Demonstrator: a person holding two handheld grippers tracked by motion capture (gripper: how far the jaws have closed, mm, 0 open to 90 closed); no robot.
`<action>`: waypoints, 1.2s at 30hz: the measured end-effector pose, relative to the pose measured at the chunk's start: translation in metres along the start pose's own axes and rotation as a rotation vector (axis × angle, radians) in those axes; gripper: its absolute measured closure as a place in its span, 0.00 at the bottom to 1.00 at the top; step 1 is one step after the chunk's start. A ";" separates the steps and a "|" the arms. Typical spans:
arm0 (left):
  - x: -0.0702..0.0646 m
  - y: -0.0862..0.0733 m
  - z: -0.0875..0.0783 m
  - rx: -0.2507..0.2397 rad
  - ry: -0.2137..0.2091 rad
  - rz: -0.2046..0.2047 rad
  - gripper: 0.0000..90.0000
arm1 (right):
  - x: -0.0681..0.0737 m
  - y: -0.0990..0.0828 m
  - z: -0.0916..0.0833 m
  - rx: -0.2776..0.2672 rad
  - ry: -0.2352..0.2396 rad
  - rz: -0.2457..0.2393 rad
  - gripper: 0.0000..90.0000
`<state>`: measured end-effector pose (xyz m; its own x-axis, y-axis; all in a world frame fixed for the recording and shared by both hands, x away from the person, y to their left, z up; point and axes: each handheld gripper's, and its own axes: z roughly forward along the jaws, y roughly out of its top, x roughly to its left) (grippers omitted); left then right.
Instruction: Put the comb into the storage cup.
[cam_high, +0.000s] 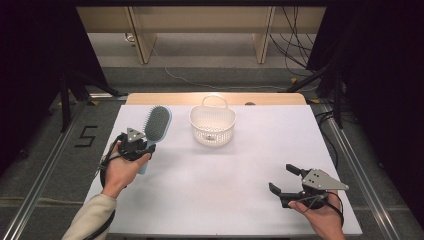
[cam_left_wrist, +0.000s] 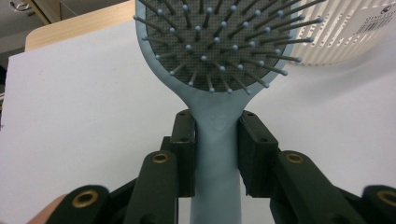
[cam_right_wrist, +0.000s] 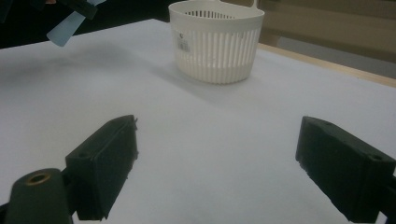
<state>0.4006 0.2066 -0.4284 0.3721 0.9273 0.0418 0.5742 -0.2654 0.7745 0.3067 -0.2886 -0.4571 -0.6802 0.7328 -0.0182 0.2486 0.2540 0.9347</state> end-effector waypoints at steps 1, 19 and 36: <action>0.000 0.000 0.000 -0.003 -0.001 0.003 0.77 | 0.000 0.000 0.000 0.000 0.000 0.000 0.15; 0.001 0.001 -0.001 -0.080 -0.016 0.007 0.77 | 0.000 0.000 0.000 -0.001 0.001 0.000 0.15; 0.000 0.002 0.000 -0.131 -0.038 0.014 0.77 | 0.000 0.000 0.000 -0.002 0.003 0.001 0.15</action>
<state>0.4021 0.2056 -0.4268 0.4083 0.9123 0.0313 0.4691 -0.2392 0.8501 0.3064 -0.2883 -0.4569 -0.6819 0.7313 -0.0164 0.2479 0.2521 0.9354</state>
